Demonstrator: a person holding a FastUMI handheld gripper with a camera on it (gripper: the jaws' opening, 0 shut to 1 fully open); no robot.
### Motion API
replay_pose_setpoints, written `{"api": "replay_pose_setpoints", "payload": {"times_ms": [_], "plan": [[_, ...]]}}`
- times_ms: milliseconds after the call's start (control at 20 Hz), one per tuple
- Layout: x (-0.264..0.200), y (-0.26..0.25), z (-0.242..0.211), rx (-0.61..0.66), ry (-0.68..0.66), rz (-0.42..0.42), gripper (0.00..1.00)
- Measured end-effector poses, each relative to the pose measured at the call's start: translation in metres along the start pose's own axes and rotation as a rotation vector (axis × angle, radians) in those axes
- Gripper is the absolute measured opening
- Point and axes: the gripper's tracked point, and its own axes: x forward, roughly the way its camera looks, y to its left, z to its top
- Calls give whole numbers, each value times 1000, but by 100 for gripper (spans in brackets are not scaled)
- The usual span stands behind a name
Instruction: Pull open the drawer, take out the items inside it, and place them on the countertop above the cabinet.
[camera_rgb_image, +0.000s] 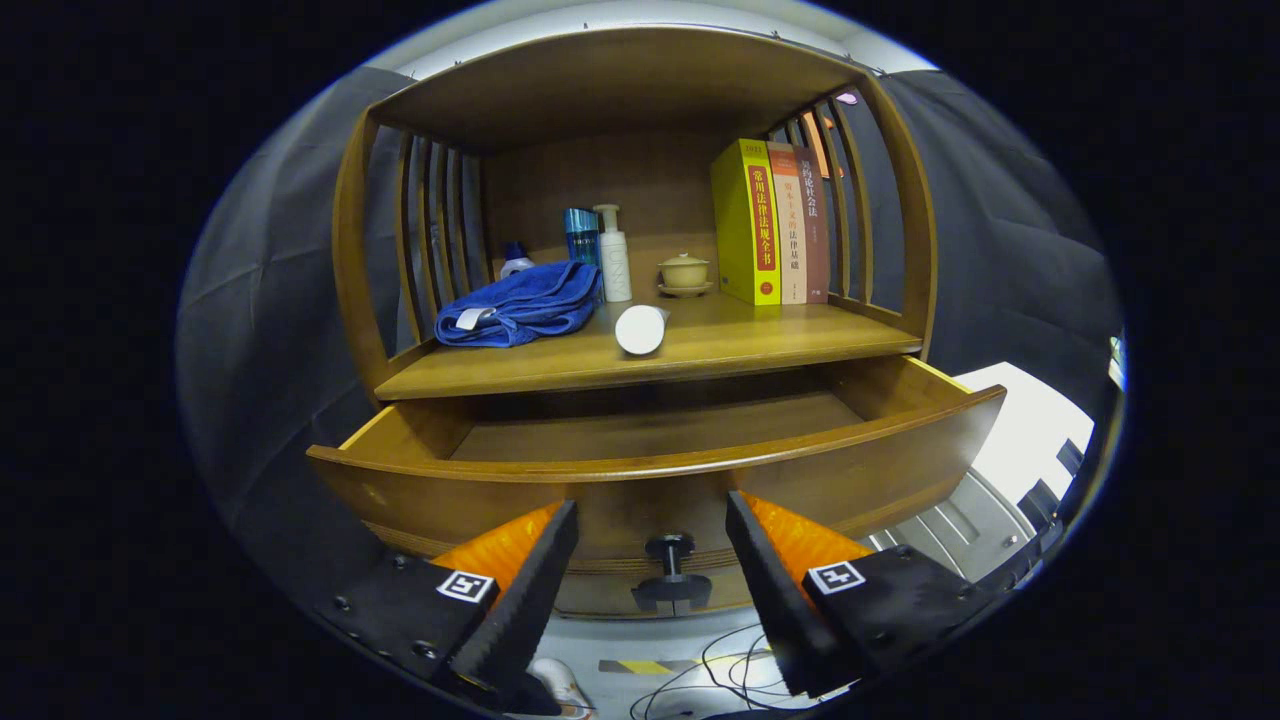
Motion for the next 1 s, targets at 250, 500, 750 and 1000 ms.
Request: {"api": "replay_pose_setpoints", "payload": {"times_ms": [250,500,750,1000], "plan": [[27,0,10,-4,-31,4,98],[51,0,20,-13,-70,4,98],[74,0,28,-17,-118,7,98],[87,0,33,-9,-165,17,99]]}}
